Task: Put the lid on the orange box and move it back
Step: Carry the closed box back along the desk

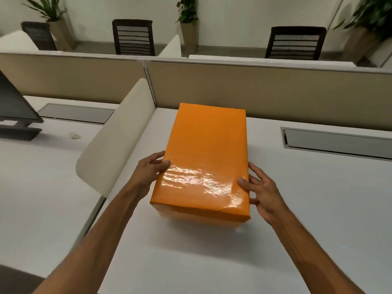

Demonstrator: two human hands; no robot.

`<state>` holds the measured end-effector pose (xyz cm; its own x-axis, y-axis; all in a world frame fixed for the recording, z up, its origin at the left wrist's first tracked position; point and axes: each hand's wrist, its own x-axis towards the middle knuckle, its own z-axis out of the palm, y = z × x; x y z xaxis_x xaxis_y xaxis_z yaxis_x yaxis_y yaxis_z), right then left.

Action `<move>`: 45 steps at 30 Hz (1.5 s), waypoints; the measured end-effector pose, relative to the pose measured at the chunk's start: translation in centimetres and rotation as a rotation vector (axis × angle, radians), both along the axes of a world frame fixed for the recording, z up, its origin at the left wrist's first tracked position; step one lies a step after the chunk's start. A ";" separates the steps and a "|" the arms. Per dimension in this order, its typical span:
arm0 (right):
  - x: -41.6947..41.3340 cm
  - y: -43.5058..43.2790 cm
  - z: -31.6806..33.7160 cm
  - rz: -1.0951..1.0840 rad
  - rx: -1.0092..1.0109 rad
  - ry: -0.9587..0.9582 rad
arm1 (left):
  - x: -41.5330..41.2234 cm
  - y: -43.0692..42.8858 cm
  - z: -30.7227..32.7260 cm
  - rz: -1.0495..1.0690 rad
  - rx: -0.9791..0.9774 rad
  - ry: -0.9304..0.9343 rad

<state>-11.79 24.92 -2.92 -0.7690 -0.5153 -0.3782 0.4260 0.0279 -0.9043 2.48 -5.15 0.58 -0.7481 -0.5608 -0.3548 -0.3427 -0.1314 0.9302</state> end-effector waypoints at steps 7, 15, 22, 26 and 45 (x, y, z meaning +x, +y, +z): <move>-2.7 -10.6 0.1 0.043 0.019 0.001 | -2.9 -10.4 -0.7 0.039 -0.054 -0.068; -5.6 -17.9 -1.3 0.069 0.042 0.003 | -5.7 -17.0 -2.0 0.083 -0.054 -0.110; -7.4 -20.9 -1.9 0.076 0.036 0.003 | -7.7 -20.0 -1.9 0.086 -0.056 -0.126; -8.0 -21.9 -2.0 0.094 0.044 0.023 | -8.4 -20.7 -1.8 0.072 -0.066 -0.134; -9.2 -18.9 0.0 0.096 0.396 0.376 | -8.4 -13.0 -0.1 -0.095 -0.819 -0.221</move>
<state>-21.03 6.01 -2.90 -0.8451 -0.4640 -0.2655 0.0544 0.4195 -0.9061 -5.89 -18.19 0.49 -0.7660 -0.6428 -0.0084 -0.5034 0.5916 0.6297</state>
